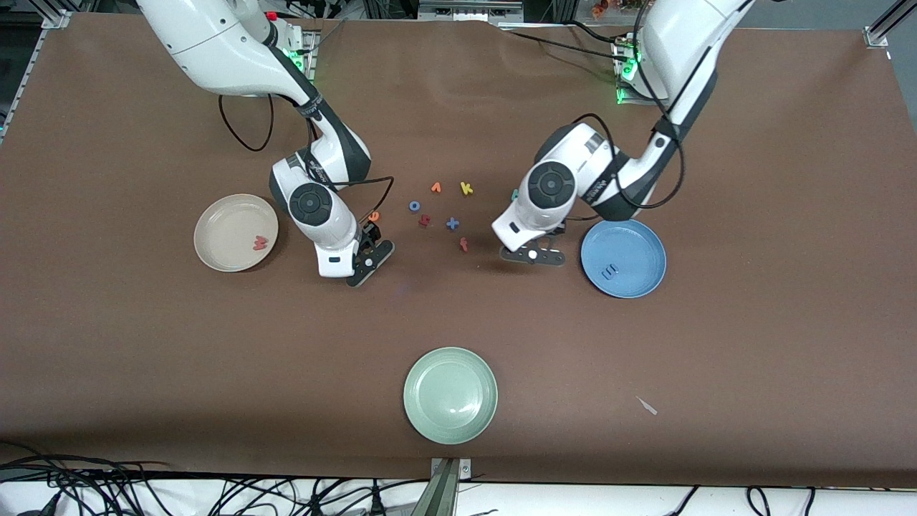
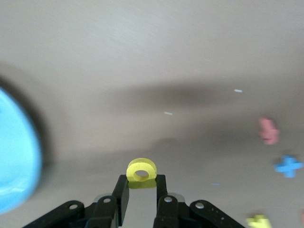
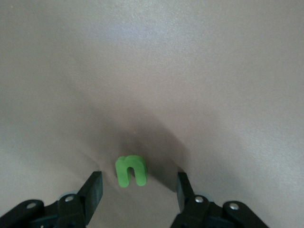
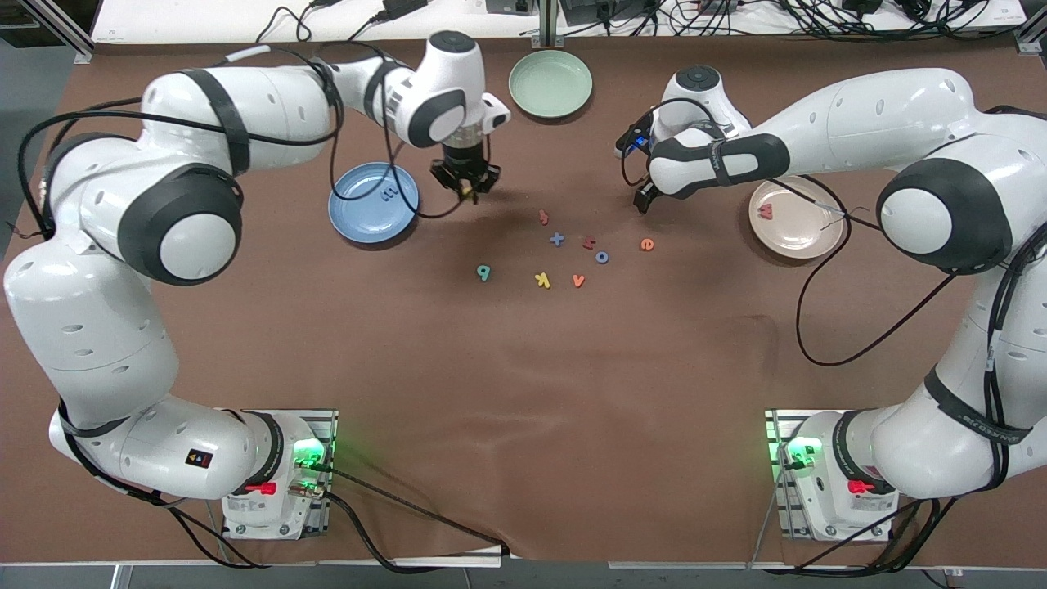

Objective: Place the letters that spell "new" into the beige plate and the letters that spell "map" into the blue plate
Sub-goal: 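Carry the yellow letter to the blue plate while the right gripper grasps the green n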

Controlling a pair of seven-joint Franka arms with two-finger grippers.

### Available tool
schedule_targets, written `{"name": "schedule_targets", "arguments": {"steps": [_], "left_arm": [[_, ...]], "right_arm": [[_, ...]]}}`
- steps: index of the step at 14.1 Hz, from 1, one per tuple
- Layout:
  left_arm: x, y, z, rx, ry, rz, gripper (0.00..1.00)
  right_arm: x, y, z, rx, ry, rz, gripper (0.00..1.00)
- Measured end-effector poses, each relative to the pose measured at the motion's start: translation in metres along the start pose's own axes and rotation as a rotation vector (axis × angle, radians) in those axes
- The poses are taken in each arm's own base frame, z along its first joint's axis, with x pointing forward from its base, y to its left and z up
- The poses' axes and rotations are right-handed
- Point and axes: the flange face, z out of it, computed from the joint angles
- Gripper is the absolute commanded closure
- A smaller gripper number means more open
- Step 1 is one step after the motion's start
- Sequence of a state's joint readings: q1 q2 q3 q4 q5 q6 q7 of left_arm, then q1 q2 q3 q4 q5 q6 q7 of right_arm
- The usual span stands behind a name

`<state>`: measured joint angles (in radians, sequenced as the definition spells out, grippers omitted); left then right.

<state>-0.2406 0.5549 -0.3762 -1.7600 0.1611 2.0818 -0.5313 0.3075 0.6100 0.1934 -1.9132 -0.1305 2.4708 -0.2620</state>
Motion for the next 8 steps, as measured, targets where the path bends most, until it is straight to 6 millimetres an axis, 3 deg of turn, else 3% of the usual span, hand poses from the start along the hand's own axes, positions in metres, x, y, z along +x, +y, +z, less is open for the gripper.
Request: {"name": "schedule_targets", "arguments": {"steps": [2, 5, 8], "left_arm": [[0.013, -0.039, -0.001, 0.023, -0.007, 0.036, 0.91], [0.026, -0.102, 0.011, 0.045, -0.044, 0.021, 0.90], [0.032, -0.152, 0.023, 0.035, -0.074, -0.002, 0.90]], "right_arm": [[0.001, -0.003, 0.000, 0.000, 0.000, -0.006, 0.38], [0.002, -0.005, 0.000, -0.001, 0.000, -0.012, 0.48], [0.002, -0.004, -0.001, -0.005, 0.003, -0.028, 0.59]]}}
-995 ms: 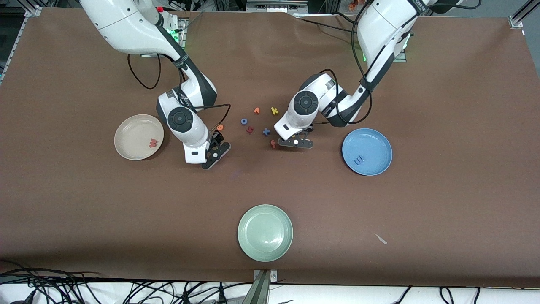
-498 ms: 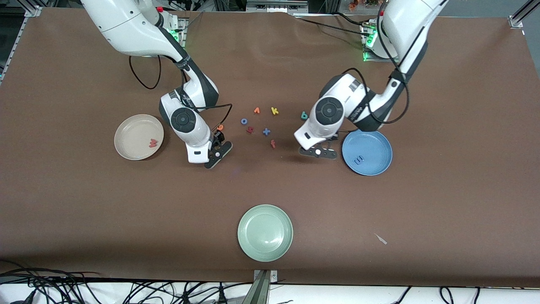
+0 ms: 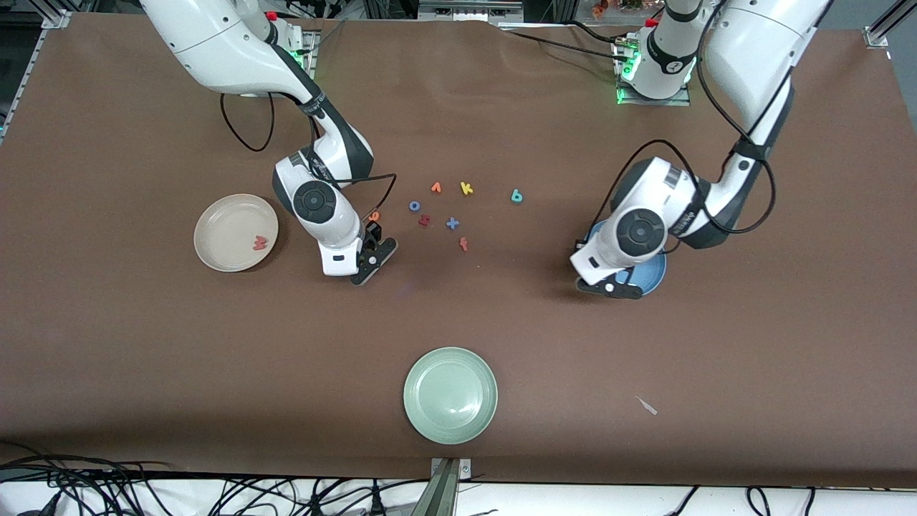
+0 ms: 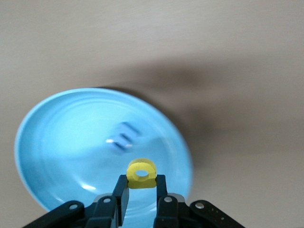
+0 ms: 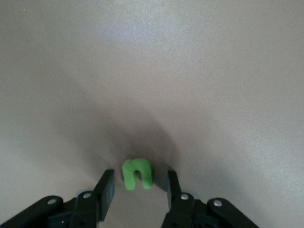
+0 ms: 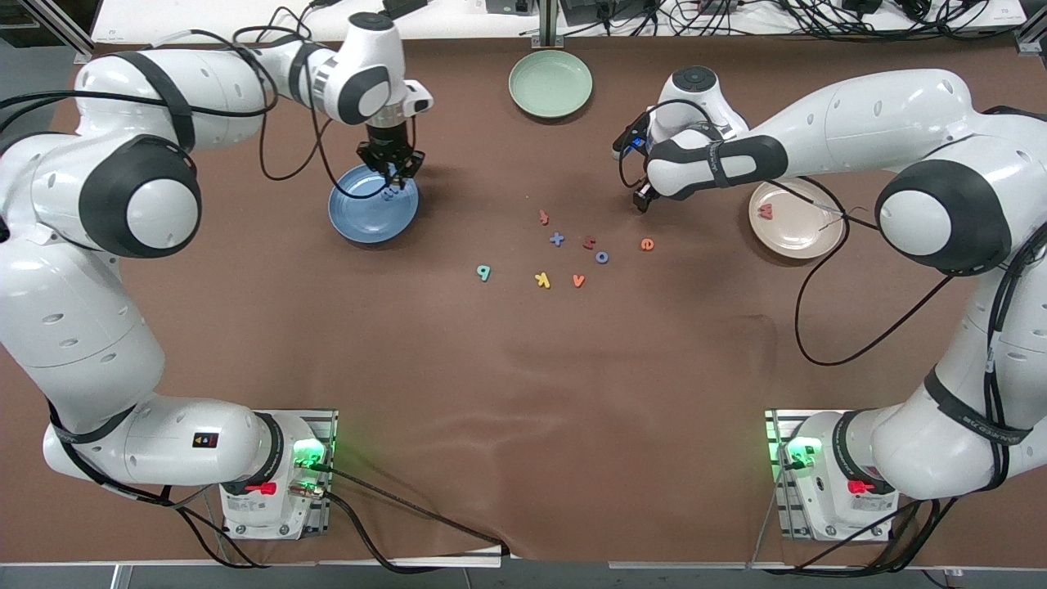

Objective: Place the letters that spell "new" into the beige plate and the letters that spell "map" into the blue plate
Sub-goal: 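Carry the yellow letter to the blue plate while the right gripper grasps the green n, then release the yellow letter in the blue plate while the right gripper places the n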

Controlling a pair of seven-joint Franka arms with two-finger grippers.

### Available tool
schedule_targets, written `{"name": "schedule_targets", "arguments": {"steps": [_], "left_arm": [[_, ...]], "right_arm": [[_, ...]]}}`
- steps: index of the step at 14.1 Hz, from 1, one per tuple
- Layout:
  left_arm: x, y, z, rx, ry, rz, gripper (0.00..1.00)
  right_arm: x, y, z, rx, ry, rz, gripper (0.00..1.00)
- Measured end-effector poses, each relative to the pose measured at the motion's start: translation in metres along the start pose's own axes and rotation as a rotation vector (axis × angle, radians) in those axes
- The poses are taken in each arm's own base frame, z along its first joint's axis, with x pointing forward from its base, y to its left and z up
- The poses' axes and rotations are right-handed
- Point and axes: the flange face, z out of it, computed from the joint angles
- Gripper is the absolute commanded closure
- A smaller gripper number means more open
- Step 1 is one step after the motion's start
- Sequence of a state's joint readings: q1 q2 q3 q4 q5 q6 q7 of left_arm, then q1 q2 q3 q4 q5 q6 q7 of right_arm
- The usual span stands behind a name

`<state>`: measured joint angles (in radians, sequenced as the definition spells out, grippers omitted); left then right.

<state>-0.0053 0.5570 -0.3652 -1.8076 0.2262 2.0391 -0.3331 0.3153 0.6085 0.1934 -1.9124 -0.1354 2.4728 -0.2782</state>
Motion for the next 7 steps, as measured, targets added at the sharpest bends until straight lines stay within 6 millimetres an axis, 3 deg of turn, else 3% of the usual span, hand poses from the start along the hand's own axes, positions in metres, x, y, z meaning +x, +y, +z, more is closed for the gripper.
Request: {"name": "schedule_targets", "arguments": {"steps": [4, 7], "left_arm": [[-0.001, -0.061, 0.024, -0.028, -0.052, 0.036, 0.89], [-0.003, -0.070, 0.043, -0.045, -0.081, 0.064, 0.66]], "right_arm": [[0.000, 0.001, -0.001, -0.003, 0.003, -0.008, 0.72], [0.001, 0.001, -0.002, -0.004, 0.004, -0.009, 0.80]]}}
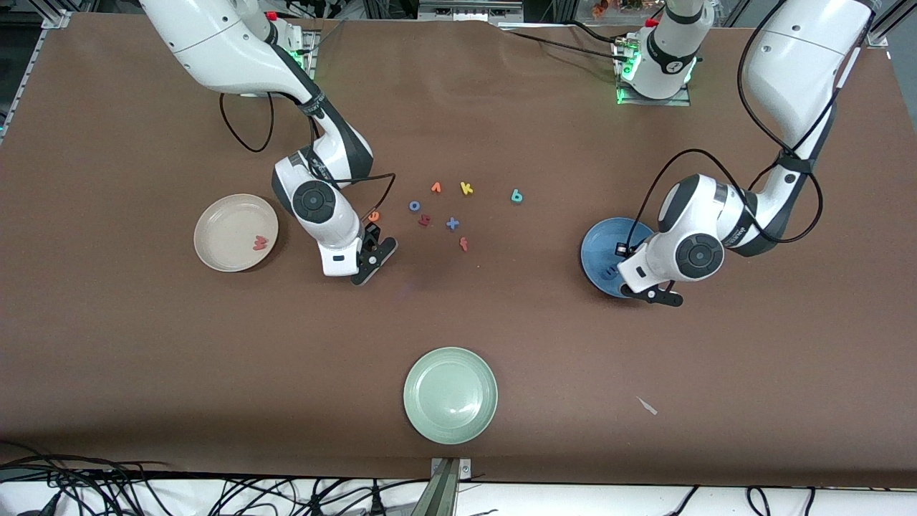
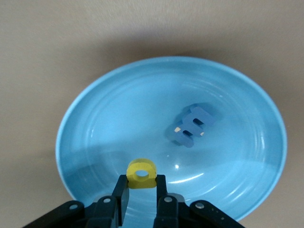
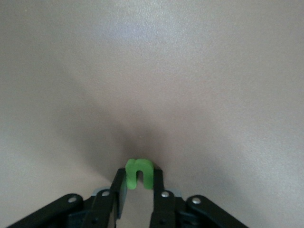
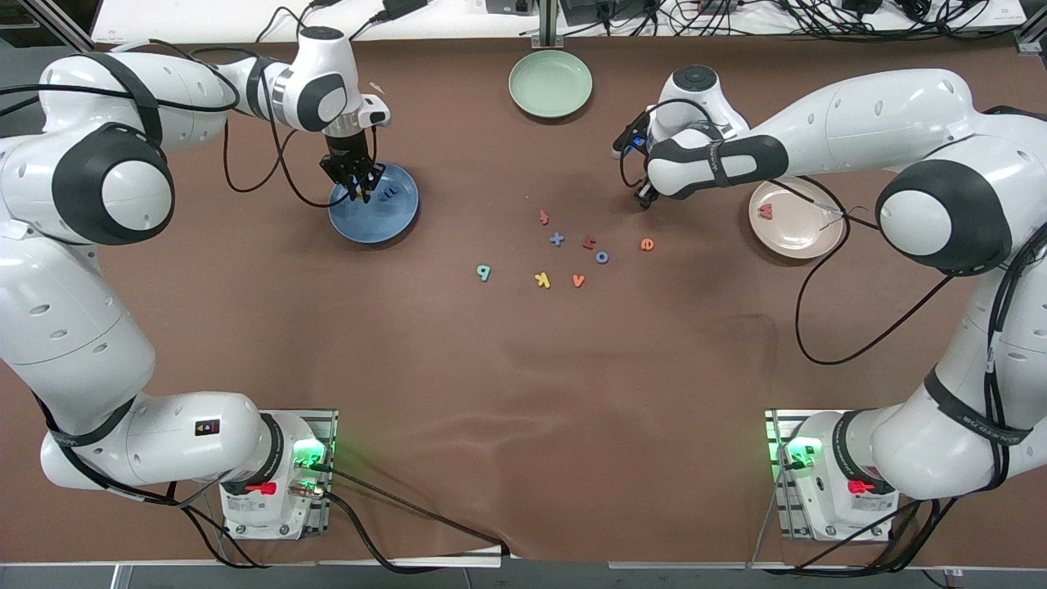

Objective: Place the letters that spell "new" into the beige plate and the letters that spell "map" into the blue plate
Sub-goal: 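Release the yellow letter in the blue plate while the right gripper places the n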

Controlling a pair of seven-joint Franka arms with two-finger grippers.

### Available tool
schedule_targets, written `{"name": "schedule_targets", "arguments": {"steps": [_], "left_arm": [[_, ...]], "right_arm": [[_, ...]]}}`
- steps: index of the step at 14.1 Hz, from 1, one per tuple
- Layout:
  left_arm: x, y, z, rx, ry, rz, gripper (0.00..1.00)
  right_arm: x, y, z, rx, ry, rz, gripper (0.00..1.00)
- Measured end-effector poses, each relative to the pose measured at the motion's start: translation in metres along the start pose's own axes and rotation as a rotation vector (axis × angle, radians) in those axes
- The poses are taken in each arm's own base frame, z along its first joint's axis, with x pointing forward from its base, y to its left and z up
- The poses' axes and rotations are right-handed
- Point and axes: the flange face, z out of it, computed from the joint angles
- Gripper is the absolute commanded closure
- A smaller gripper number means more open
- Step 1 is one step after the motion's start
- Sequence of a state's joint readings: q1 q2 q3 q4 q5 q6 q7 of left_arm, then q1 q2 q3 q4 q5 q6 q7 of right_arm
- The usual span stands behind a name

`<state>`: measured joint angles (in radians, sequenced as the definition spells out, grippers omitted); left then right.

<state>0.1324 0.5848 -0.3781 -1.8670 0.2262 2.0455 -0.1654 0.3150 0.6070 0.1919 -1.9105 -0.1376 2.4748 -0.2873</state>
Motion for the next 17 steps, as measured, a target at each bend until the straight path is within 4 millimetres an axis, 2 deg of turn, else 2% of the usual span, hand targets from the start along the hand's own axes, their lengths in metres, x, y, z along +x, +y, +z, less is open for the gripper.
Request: {"name": "schedule_targets", "arguments": {"steps": [1, 2, 3, 6, 8, 11, 14, 17], "left_arm": [[0.000, 0.001, 0.001, -0.001, -0.002, 0.004, 0.43], [0.000, 0.003, 0.001, -0.002, -0.002, 0.008, 0.11], [0.000, 0.005, 0.001, -0.003, -0.001, 0.012, 0.00], [0.000, 0.009, 0.000, -0.004, 0.001, 0.022, 0.00], [0.000, 0.010, -0.001, -0.004, 0.003, 0.024, 0.00], [0.002, 0.010, -0.005, -0.004, 0.009, 0.023, 0.00], [0.003, 0.013, -0.008, -0.004, 0.015, 0.026, 0.00], [0.002, 0.020, -0.012, -0.004, 0.011, 0.037, 0.00]], "right_arm": [[0.000, 0.000, 0.000, 0.000, 0.000, 0.000, 0.81], [0.000, 0.000, 0.000, 0.000, 0.001, 0.000, 0.83], [0.001, 0.001, -0.001, -0.001, 0.002, 0.000, 0.83], [0.005, 0.008, -0.013, 0.004, -0.035, 0.008, 0.84], [0.002, 0.023, -0.028, 0.009, -0.081, 0.022, 0.85], [-0.032, 0.067, -0.050, 0.037, -0.179, 0.069, 0.85], [-0.076, 0.112, -0.060, 0.066, -0.286, 0.148, 0.85], [-0.110, 0.136, -0.062, 0.096, -0.391, 0.211, 0.85]]}}
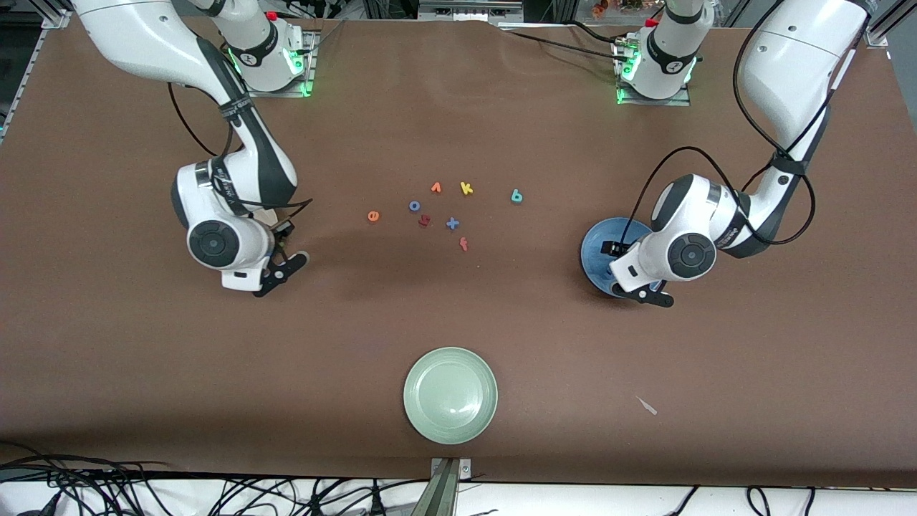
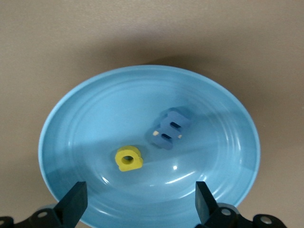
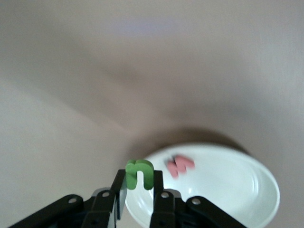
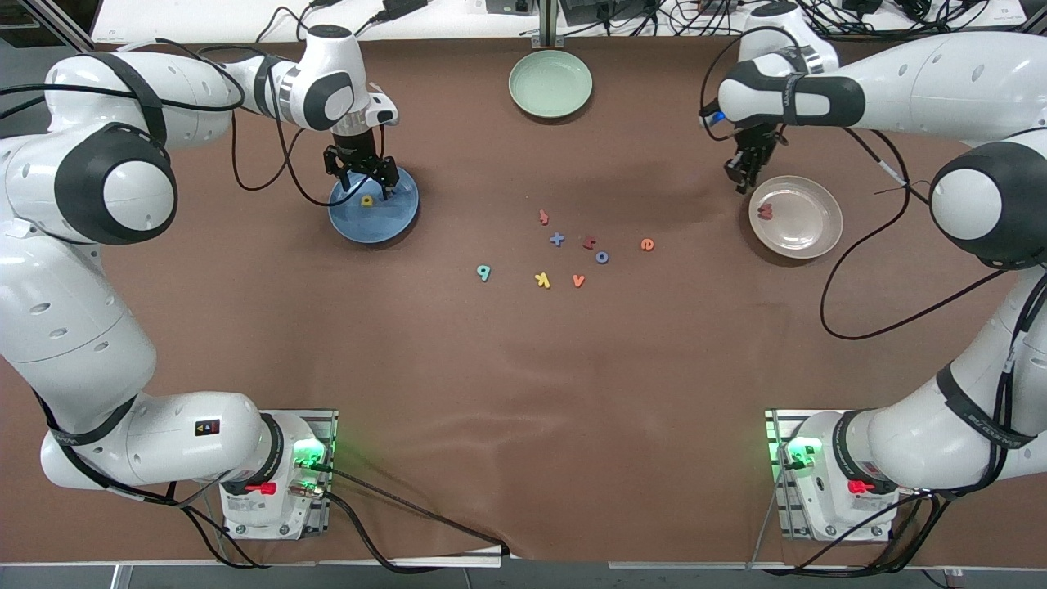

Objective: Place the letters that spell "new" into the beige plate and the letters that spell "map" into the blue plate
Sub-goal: 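Release the yellow letter in the blue plate while the right gripper places the n, then grasp the teal letter with the left gripper while the right gripper grasps the orange e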

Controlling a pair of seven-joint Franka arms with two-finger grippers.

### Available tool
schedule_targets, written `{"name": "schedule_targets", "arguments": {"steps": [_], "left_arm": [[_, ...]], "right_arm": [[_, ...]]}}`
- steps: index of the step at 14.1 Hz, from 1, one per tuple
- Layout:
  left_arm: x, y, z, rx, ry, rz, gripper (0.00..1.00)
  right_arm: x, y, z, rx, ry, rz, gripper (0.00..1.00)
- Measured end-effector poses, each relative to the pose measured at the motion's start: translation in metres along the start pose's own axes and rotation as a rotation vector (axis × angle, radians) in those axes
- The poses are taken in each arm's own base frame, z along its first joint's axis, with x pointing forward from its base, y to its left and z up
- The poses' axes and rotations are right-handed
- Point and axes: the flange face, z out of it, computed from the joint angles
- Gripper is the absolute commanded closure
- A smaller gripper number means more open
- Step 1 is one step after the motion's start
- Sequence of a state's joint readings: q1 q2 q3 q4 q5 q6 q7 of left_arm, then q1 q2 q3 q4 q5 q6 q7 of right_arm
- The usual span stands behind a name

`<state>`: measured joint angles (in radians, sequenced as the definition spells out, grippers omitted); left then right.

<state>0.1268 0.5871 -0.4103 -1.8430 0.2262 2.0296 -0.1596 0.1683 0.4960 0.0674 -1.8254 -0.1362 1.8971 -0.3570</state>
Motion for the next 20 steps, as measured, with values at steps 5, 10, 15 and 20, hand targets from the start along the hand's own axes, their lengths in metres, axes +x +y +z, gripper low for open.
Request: {"name": "schedule_targets", "arguments": {"steps": [5, 10, 15, 20], "left_arm": [[-0.004, 0.028, -0.009, 0.004, -0.025, -0.008, 0.00], [-0.004, 0.031, -0.012, 0.006, -0.027, -0.014, 0.00], [-0.008, 0.031, -0.016, 0.017, -0.056, -0.014, 0.00], [-0.012, 0.074, -0.024, 0.019, -0.042, -0.065, 0.00]], "right_arm": [[-0.028, 0.043, 0.021, 0.032, -0.068, 0.087, 0.00], [-0.039, 0.051, 0.020, 0.063, -0.033, 0.125, 0.00], [-0.059, 0.022, 0.021, 0.074, 0.115, 0.268, 0.00], [-0.037, -0.083, 0.022, 0.074, 0.219, 0.506, 0.00]]}}
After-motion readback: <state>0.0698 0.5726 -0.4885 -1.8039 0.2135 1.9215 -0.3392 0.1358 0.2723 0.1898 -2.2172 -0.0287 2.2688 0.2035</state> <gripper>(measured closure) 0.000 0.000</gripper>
